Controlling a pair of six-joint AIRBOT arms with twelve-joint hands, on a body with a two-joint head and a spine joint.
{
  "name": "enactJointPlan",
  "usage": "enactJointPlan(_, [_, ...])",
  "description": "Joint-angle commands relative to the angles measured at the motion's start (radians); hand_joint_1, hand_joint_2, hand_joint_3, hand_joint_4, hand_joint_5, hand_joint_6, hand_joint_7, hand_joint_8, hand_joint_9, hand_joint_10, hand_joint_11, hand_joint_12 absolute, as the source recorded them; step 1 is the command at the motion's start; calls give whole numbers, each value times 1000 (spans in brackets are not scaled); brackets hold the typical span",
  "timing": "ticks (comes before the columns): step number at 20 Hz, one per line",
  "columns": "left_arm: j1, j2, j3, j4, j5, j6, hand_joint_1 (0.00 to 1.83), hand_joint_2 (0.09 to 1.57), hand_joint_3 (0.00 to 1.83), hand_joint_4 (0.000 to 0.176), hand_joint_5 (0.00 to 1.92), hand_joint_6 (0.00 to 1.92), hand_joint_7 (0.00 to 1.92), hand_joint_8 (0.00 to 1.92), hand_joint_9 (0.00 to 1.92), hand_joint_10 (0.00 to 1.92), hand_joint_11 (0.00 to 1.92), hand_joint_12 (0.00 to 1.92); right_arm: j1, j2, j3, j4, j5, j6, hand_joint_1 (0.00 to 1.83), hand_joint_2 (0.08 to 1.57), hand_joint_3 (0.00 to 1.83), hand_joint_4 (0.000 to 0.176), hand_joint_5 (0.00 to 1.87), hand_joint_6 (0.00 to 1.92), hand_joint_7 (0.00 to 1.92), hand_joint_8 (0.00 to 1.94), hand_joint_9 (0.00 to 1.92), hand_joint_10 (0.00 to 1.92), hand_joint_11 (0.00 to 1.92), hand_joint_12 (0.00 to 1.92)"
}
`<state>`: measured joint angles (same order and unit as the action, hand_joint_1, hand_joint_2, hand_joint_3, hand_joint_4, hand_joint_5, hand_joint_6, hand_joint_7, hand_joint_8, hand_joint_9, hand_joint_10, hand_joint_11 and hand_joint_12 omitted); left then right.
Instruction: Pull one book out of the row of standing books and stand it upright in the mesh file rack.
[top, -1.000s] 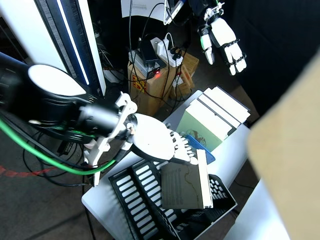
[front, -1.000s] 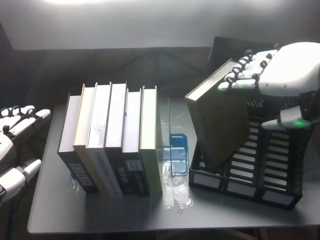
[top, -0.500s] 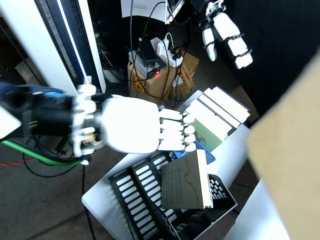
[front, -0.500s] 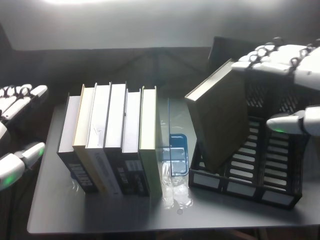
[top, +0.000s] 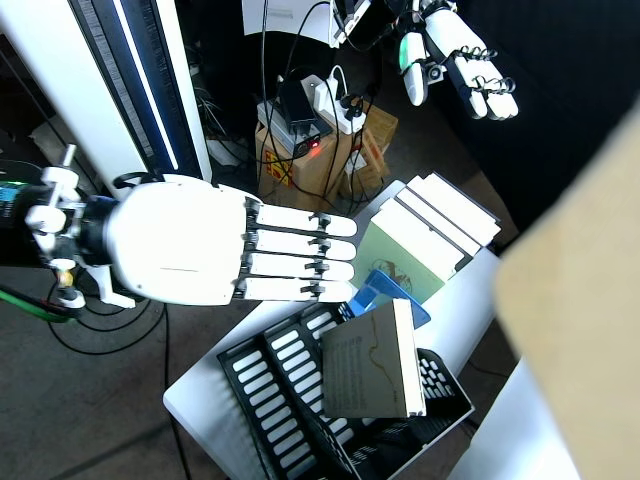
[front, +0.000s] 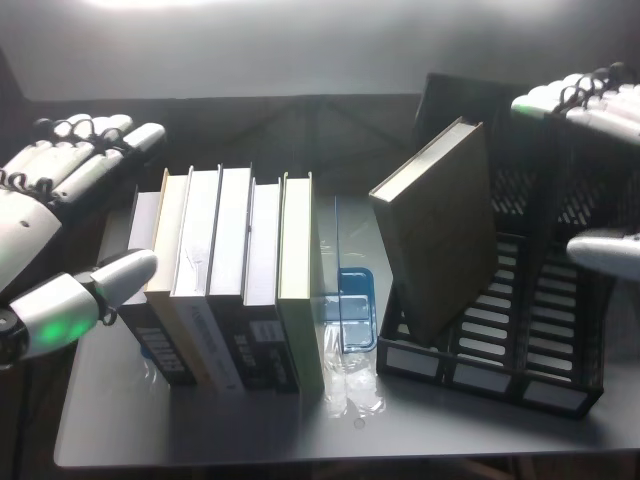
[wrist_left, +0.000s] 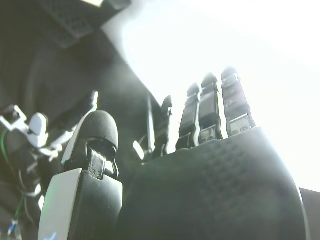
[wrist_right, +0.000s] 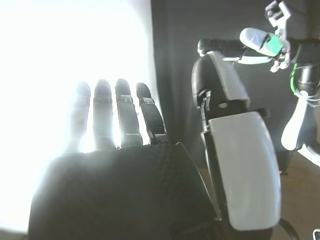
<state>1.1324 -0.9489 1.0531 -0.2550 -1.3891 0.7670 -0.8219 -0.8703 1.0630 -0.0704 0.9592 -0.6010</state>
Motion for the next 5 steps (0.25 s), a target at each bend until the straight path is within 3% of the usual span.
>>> enactJointPlan(1, [-17, 2, 8, 2, -101, -5, 272, 1415, 0, 109, 0, 0, 0, 0, 0, 0, 0, 0, 2, -1, 3, 28, 142, 4, 635, 1298, 13, 0, 0, 0, 0, 0, 0, 0, 0, 0])
enactJointPlan(3, [-33, -6, 16, 17, -95, -14, 263, 1400, 0, 133, 0, 0, 0, 0, 0, 0, 0, 0, -7, -7, 2, 43, 172, -9, 601, 1285, 4, 0, 0, 0, 0, 0, 0, 0, 0, 0])
enactJointPlan(5, [-40, -13, 22, 24, -94, -13, 258, 1392, 0, 139, 0, 0, 0, 0, 0, 0, 0, 0, -21, -14, 2, 62, 181, -11, 606, 1267, 0, 0, 0, 0, 0, 0, 0, 0, 0, 0])
